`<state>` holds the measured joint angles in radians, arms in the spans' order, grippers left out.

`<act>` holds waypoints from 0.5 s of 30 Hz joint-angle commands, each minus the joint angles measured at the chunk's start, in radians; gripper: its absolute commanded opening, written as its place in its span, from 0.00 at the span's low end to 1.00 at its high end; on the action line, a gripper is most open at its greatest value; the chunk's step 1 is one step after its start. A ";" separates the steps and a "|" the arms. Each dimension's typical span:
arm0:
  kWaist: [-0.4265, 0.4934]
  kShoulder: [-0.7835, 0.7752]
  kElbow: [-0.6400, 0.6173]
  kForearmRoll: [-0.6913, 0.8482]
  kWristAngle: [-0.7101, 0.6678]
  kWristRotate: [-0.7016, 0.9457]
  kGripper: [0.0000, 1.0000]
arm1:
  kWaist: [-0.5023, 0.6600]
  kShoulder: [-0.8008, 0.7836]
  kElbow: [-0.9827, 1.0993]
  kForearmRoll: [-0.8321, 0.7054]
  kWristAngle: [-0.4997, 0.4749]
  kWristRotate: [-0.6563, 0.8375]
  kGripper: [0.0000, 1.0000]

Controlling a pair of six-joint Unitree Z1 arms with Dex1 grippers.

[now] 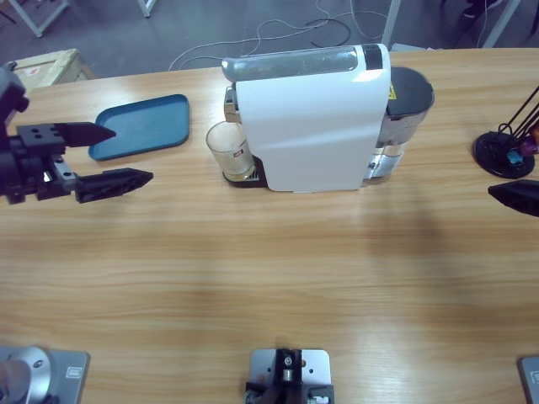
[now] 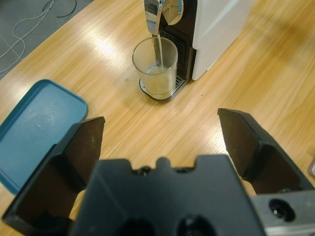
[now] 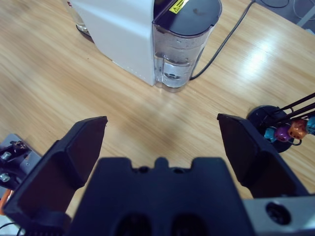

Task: Pour coffee

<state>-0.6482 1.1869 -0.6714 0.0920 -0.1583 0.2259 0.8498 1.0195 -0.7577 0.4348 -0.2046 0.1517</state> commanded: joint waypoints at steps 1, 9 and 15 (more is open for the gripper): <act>-0.010 0.022 0.009 0.011 -0.009 0.004 1.00 | 0.010 0.020 0.041 -0.004 -0.003 -0.009 1.00; -0.010 0.021 0.009 0.007 -0.009 0.002 1.00 | 0.010 0.026 0.044 -0.008 0.006 -0.009 1.00; -0.010 -0.015 0.030 -0.079 -0.041 -0.038 1.00 | 0.010 0.017 0.049 0.000 0.013 -0.009 1.00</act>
<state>-0.6482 1.1869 -0.6714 0.0840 -0.1584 0.2087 0.8498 1.0205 -0.7487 0.4336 -0.2004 0.1517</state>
